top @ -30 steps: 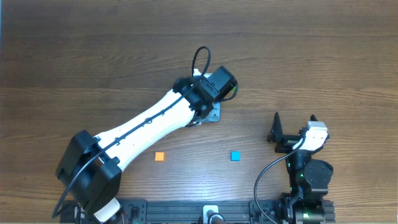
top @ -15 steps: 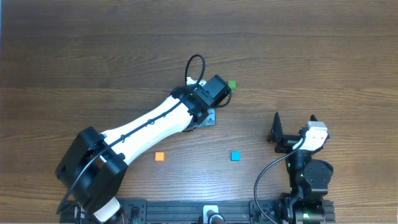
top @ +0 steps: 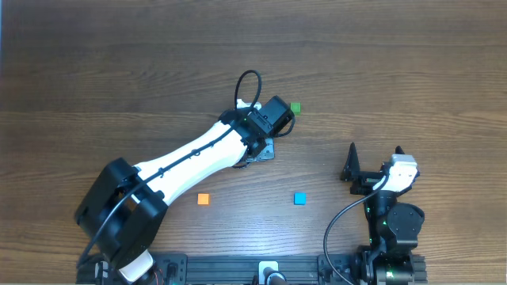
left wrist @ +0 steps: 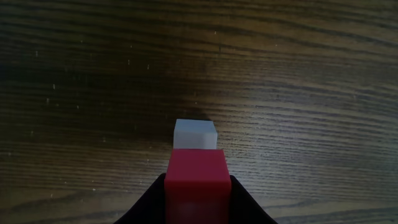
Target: Stack Cubes
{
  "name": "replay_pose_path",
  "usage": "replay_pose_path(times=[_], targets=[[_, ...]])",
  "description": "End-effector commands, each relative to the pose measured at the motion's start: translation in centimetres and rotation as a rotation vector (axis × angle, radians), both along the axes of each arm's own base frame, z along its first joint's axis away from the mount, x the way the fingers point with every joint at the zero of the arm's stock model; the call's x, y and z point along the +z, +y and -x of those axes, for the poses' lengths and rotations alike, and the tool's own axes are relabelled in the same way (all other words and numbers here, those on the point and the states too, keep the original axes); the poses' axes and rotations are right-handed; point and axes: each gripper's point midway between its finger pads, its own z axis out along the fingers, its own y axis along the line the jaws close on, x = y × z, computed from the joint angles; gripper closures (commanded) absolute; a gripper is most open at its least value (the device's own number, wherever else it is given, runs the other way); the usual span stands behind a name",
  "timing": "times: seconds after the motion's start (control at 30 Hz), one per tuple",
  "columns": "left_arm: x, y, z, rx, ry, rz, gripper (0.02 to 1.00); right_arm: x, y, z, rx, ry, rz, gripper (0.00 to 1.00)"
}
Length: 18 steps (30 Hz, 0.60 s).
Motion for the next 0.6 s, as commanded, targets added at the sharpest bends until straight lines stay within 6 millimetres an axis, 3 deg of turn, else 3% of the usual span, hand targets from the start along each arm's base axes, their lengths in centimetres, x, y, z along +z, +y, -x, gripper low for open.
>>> replay_pose_path(times=[0.03,0.6], targets=[[-1.51,0.90,-0.06,0.023,0.015,-0.045,0.906,-0.26,-0.06,-0.02,0.000,0.002,0.008,0.007],[-2.36,0.83,-0.31,0.025,0.017,-0.053,0.904,-0.25,-0.05,-0.02,0.000,0.001,0.008,0.009]])
